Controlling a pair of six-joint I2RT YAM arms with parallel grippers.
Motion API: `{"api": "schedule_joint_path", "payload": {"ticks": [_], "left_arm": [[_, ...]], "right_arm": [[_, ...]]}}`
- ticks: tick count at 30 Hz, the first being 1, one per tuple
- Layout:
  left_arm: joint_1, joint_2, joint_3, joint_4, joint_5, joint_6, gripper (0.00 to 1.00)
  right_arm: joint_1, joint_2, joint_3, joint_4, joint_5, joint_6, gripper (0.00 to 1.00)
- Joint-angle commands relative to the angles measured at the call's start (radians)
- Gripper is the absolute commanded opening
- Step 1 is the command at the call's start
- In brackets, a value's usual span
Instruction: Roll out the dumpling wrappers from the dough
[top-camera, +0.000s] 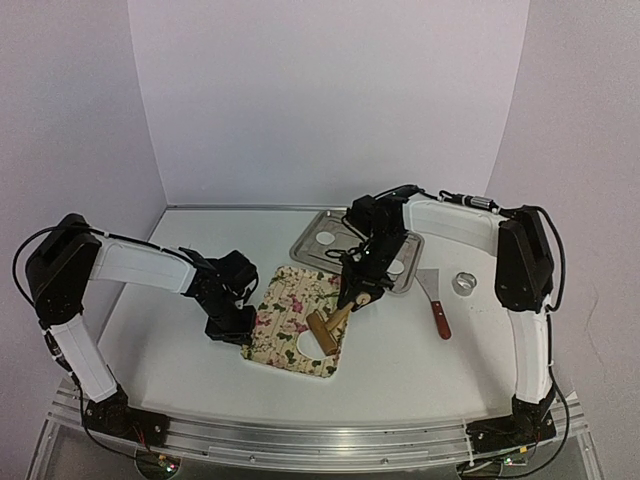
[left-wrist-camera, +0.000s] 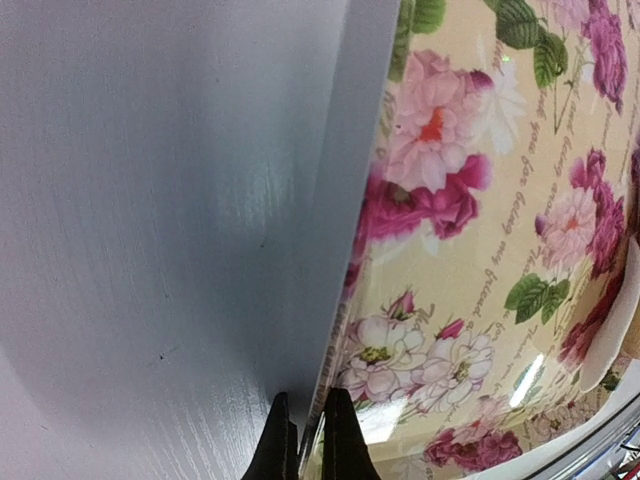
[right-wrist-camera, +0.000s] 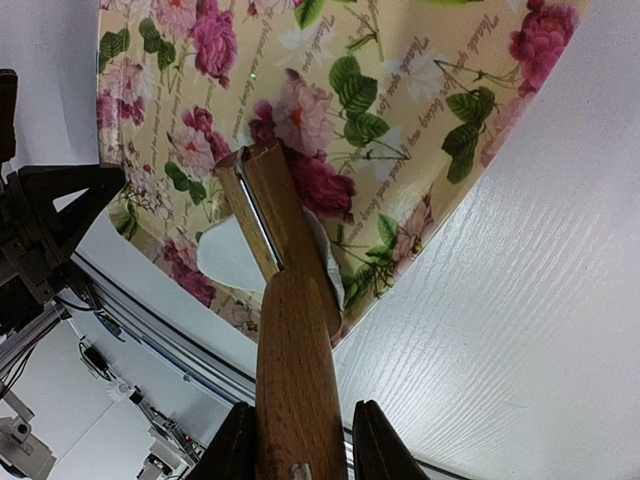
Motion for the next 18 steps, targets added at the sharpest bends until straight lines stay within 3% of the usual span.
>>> {"api": "schedule_joint_path", "payload": {"ticks": [1,18], "left_arm": [[-0.027,0.071,0.005,0.039,0.018,0.0,0.0],[-0.051,0.079,0.012,0.062,0.021,-0.025,0.0]], "right_arm": [[0.064,0.214,-0.101,-0.066,0.463,0.014,0.0],[0.134,0.326,-0.028,-0.067,0.435,0.031,0.0]]}}
